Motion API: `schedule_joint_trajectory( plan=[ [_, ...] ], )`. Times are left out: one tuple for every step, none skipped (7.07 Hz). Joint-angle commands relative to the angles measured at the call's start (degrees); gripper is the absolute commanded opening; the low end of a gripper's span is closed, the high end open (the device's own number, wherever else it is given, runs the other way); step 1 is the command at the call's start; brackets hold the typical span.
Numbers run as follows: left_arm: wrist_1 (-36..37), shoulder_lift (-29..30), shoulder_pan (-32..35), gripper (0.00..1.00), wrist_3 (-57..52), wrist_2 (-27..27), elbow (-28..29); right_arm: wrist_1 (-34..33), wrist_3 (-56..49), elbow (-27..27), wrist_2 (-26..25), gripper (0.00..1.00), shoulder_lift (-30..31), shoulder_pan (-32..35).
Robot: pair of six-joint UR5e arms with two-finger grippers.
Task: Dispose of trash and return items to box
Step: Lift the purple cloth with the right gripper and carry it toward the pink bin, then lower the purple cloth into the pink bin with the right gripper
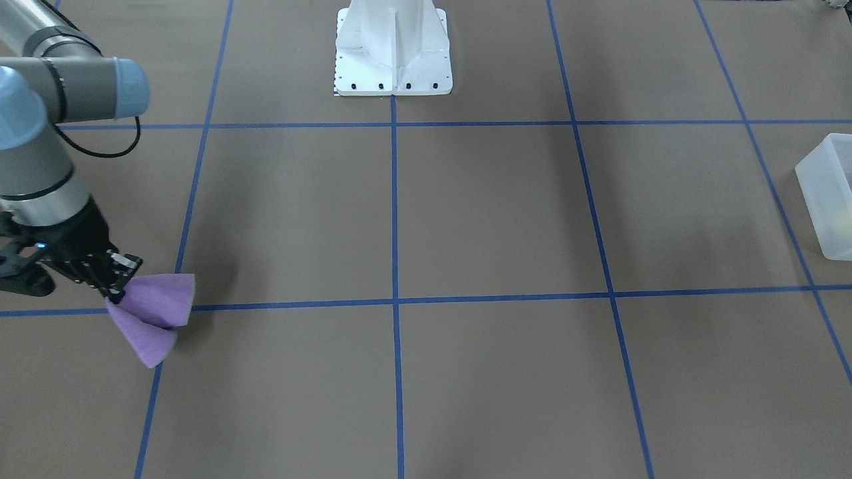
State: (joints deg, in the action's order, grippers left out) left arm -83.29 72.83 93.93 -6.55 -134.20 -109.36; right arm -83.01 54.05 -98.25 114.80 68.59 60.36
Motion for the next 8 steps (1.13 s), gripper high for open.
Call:
schedule_joint_trajectory(
  plan=[
    [0.5,-0.1,-0.1,0.98,0.5,2.1,-0.3,-5.5,-21.4,0.0,9.0,0.0,3.8,12.7],
    [0.4,0.0,-0.2,0.98,0.4,2.1,-0.3,-7.3,-32.5,0.0,12.9,0.0,7.2,19.3],
    [0.4,0.0,-0.2,0.98,0.3,2.1,-0.3,-8.6,-42.0,0.2,16.3,0.0,11.0,25.8],
    [0.4,0.2,-0.2,0.98,0.3,2.3,-0.3,-10.4,-49.3,0.3,16.7,0.0,13.7,30.8],
    [0.4,0.4,-0.2,0.98,0.3,2.3,-0.3,-12.3,-56.1,0.3,16.0,0.0,16.2,34.7],
    [0.3,0.4,-0.2,0.98,0.3,2.3,-0.3,-12.7,-62.5,0.4,15.9,0.0,19.4,39.0],
    [0.3,0.5,-0.2,0.98,0.3,2.3,-0.3,-12.7,-66.7,0.4,15.8,0.0,22.7,41.7],
    [0.2,0.6,-0.2,0.98,0.3,2.2,-0.3,-12.1,-71.6,0.5,15.3,0.0,27.0,43.8]
  ],
)
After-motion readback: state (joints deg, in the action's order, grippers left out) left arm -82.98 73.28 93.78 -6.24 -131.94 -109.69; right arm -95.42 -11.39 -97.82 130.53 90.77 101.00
